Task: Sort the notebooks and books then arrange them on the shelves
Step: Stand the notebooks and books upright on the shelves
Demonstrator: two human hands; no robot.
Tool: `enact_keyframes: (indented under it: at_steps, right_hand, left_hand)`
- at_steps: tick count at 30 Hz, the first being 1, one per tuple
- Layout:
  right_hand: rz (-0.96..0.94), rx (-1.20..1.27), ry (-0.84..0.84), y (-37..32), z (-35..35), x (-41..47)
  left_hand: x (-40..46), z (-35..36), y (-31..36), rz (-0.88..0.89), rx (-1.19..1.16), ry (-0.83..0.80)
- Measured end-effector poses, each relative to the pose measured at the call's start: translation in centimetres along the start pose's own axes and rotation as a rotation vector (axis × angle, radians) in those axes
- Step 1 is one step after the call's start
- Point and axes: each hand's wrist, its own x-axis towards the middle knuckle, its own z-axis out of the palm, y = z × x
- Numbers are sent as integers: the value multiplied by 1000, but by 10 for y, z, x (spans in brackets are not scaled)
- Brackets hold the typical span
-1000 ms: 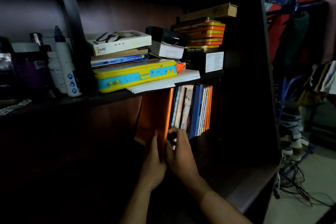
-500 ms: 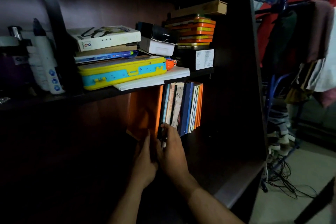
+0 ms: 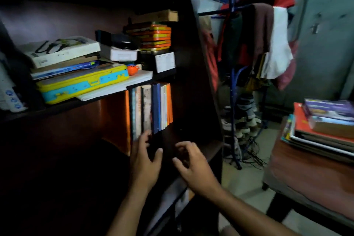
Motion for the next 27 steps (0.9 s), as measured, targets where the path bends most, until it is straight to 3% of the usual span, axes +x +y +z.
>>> enact_keyframes:
  at_steps: [5,10,13,16,19,21,27]
  right_hand:
    - [135,-113,26,0,-147,-90]
    - [279,-262,48,3,-254,-165]
    - [345,-446,-38,1,-311,-186]
    - [512,-657,-43,6,-368,-199]
    - [846,-950,2,24,-415,-210]
    - [1039,-985,-32,37,-431,-221]
    - [1062,-974,16,55,-433,-227]
  left_hand:
    - [-90,68,86,99,-80,-468]
    - [-161,133,165,63,-185,-732]
    - [-183,165,208,80,-219,-880]
    - [-197,193,247,107,-240,-955]
    - [-208,216,277,40,-264,-1017]
    - [-216,231,294,-39,-245,-1079]
    - [-225,260,326,-163,-259,-1078]
